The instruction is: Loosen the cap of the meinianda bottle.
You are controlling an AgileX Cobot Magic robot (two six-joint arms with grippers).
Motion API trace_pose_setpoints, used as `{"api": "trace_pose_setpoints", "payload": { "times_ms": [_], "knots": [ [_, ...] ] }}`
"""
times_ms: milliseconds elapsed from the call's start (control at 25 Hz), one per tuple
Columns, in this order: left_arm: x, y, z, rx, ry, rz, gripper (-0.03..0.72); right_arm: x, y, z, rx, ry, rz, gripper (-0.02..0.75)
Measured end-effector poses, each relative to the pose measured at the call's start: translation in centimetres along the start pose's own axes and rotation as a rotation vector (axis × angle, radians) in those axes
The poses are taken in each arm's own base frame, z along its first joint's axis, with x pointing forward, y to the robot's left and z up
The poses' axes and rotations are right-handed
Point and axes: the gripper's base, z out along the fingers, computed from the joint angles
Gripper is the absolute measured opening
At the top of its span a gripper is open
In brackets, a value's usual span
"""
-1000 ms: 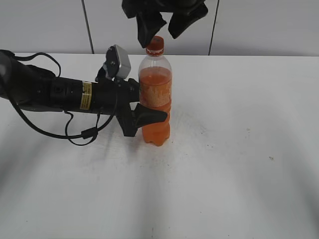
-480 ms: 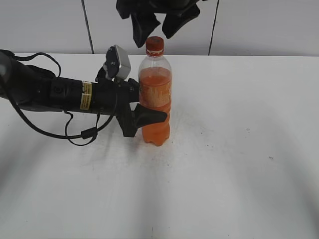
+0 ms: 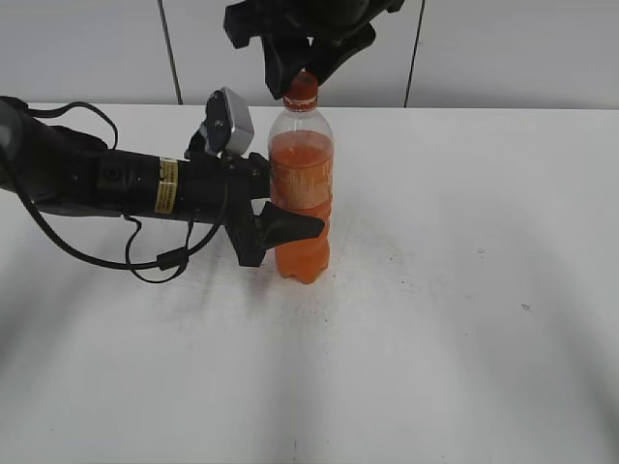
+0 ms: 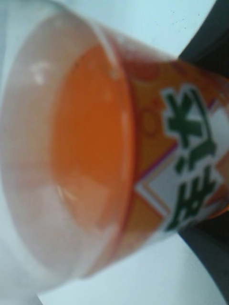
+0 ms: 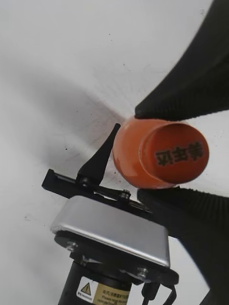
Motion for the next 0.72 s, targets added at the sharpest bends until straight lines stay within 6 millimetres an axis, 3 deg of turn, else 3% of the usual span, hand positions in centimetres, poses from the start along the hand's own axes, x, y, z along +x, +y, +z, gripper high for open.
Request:
{"api": "trace_pose_setpoints", "payload": {
  "times_ms": [120,440,720],
  "knots": [
    [0.01,-0.01,0.00,0.001,0.001,0.001,0.426,0.00,0.00,0.00,0.000,0.000,-0.002,0.285],
    [0.02,-0.01,0.00,0.001,0.002,0.001,0.426,0.39,0.00,0.30,-0.001,0.005,-0.010,0.283],
    [0.00,-0.03,0.00,0.004,0.000,0.004,0.426,0.86,0.16,0.72,-0.021,0.037,-0.008,0.399]
  ]
}}
